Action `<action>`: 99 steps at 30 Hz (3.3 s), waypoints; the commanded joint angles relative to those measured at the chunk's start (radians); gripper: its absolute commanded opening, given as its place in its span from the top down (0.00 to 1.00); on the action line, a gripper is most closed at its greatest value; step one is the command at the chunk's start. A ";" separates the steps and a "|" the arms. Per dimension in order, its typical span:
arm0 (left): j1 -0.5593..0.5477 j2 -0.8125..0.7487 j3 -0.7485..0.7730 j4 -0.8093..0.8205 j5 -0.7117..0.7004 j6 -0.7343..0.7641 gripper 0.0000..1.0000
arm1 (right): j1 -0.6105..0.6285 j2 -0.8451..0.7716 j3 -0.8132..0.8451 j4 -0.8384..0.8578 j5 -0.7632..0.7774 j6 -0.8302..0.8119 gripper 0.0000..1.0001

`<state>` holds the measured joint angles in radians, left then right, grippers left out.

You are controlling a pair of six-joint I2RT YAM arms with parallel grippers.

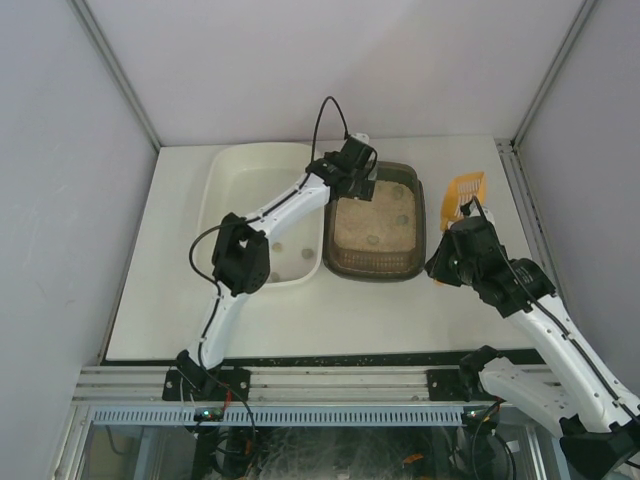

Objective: Clean the litter box

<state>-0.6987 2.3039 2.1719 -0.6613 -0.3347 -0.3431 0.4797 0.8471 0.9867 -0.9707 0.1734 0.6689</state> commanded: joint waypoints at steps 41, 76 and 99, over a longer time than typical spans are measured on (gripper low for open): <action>0.021 -0.449 -0.783 0.140 0.134 -0.743 1.00 | -0.147 -0.091 -0.145 0.162 -0.157 -0.068 1.00; -0.143 -0.388 -0.445 -0.334 0.139 0.021 0.20 | -0.163 -0.130 -0.102 0.092 -0.190 -0.050 1.00; -0.011 -0.034 0.187 -0.362 0.566 1.589 0.29 | -0.167 -0.164 -0.124 0.039 -0.147 -0.050 1.00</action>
<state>-0.7219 2.1632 2.1483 -0.8612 0.1081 0.9932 0.3218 0.7048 0.8406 -0.9314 -0.0029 0.6254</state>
